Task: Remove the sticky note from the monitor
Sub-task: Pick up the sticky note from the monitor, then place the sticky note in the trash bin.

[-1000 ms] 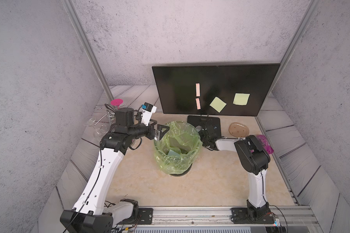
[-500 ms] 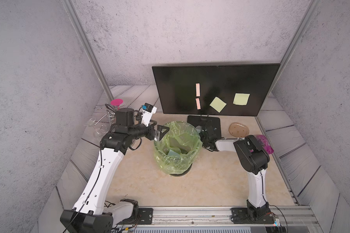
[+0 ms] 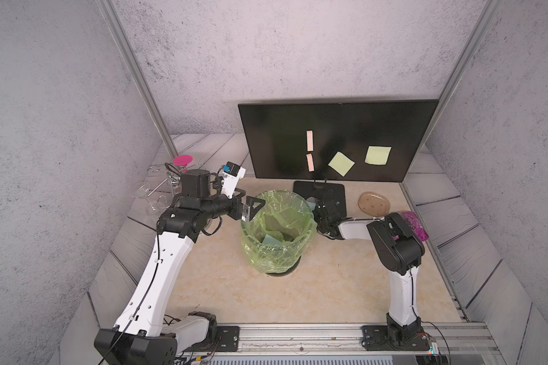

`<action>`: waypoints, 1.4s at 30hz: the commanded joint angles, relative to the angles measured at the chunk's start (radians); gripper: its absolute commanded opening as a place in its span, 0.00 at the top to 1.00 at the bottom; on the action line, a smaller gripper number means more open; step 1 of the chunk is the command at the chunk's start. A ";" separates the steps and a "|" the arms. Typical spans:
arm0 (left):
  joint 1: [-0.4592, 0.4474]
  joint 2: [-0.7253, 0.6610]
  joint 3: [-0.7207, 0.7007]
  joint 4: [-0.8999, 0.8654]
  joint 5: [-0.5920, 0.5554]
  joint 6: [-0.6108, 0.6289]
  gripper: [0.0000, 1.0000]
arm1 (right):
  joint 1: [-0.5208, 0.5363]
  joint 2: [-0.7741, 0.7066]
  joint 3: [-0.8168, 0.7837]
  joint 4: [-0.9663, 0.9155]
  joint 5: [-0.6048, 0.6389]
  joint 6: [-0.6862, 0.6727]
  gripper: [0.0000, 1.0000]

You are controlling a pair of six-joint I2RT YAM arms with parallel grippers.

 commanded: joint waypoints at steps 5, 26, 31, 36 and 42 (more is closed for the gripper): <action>0.010 -0.001 -0.005 -0.005 0.002 0.019 0.00 | -0.003 -0.184 -0.050 -0.027 0.040 -0.107 1.00; 0.019 -0.032 0.004 0.006 -0.032 -0.005 0.00 | 0.069 -0.804 0.035 -0.441 -0.105 -0.635 1.00; 0.026 -0.050 0.007 0.009 -0.077 -0.021 0.00 | 0.221 -0.767 0.146 -0.529 -0.166 -0.751 1.00; 0.037 -0.069 0.005 0.014 -0.098 -0.033 0.00 | 0.322 -0.686 0.247 -0.651 -0.162 -0.846 1.00; 0.051 -0.084 -0.002 0.014 -0.098 -0.038 0.00 | 0.336 -0.676 0.257 -0.679 -0.146 -0.897 0.79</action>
